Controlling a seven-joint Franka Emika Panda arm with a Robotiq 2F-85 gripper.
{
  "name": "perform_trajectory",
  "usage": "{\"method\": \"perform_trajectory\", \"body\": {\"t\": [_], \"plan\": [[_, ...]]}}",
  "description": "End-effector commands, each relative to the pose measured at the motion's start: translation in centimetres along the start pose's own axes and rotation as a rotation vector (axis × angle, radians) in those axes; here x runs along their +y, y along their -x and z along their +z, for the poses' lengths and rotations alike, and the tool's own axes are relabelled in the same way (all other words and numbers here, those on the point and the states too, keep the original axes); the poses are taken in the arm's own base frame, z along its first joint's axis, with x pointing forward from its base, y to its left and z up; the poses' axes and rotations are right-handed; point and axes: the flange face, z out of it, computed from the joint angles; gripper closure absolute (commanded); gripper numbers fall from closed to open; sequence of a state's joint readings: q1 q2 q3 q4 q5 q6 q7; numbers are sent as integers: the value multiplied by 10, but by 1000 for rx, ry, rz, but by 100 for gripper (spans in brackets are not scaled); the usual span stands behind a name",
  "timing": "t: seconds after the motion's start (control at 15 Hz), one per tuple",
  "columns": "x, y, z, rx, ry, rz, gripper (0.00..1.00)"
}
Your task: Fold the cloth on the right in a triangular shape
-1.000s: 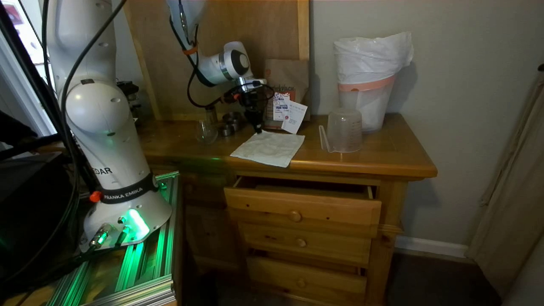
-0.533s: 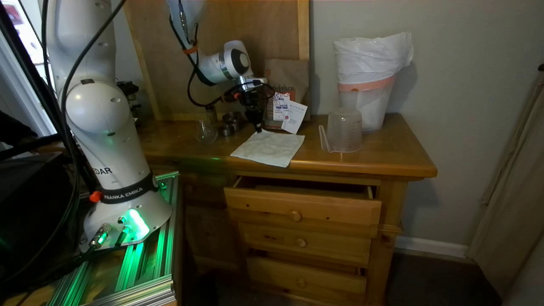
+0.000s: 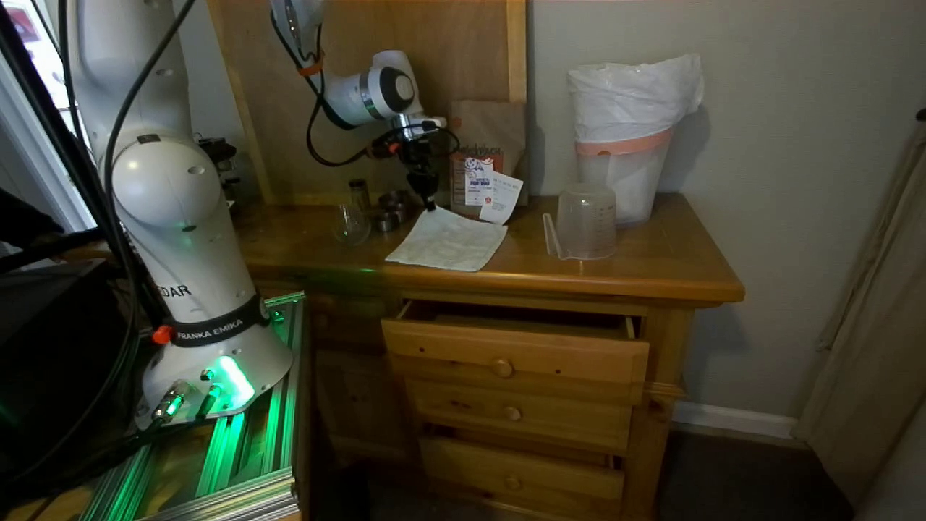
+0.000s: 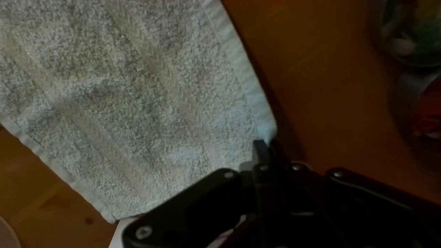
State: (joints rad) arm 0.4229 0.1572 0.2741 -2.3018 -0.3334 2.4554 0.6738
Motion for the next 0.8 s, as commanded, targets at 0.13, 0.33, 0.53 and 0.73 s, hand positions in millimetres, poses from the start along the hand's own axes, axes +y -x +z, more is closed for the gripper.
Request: {"method": "perform_trajectory", "body": {"t": [0.13,0.33,0.53,0.73], "plan": [[35,1,-10,10,25,59,97],[61,2,-12,9,38,108,97],[88,7,-13,-9,54,162,97],[115,18,-13,-35,74,219,97]]}}
